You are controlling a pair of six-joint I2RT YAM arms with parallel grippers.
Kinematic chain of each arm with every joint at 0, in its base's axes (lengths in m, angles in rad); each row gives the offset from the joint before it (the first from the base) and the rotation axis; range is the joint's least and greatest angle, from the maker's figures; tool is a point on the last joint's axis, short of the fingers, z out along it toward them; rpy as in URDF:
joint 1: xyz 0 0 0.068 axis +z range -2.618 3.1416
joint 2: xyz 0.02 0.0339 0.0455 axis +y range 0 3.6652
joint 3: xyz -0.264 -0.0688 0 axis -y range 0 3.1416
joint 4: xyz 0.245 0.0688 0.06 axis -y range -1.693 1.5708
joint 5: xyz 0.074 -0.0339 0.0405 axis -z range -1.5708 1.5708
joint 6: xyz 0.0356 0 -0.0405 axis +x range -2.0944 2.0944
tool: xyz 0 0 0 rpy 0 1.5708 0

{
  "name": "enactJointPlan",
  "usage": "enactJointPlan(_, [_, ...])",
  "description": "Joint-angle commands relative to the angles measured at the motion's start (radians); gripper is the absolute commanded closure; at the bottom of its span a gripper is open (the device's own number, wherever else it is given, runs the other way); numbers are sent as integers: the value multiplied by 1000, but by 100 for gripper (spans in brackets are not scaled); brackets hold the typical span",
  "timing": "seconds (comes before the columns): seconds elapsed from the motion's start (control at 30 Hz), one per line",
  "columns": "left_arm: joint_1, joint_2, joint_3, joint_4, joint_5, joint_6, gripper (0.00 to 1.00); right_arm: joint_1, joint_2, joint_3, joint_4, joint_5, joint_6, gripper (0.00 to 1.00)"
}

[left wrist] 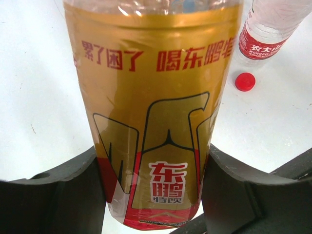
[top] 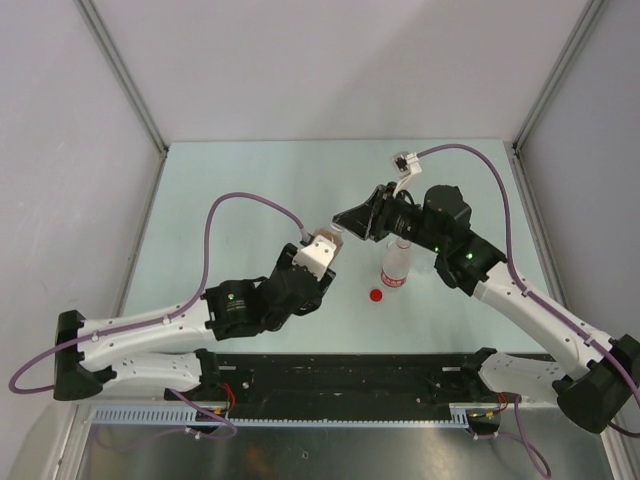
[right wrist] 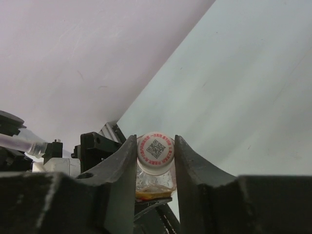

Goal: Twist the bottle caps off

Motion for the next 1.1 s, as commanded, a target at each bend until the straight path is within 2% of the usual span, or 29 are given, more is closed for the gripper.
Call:
enactJointPlan(0.0, [-5, -18, 43, 17, -22, -33, 69, 5, 1, 46, 37, -32, 3, 72])
enactJointPlan(0.13, [-5, -31, 36, 18, -11, -41, 69, 5, -7, 46, 40, -51, -9, 85])
enactJointPlan(0.37, [-5, -64, 16, 27, 28, -47, 71, -2, -27, 46, 42, -76, -36, 99])
enactJointPlan(0.53, [-4, -108, -22, 81, 114, -5, 71, -44, -37, 45, 47, -138, -14, 100])
enactJointPlan(0.8, [-4, -180, -86, 185, 277, 69, 70, -136, -42, 45, 153, -357, 58, 100])
enactJointPlan(0.93, [-4, -206, -103, 232, 392, 112, 68, -143, -55, 44, 204, -457, 27, 100])
enactJointPlan(1.07, [-4, -232, -117, 275, 528, 150, 66, -150, -68, 44, 221, -483, 14, 100])
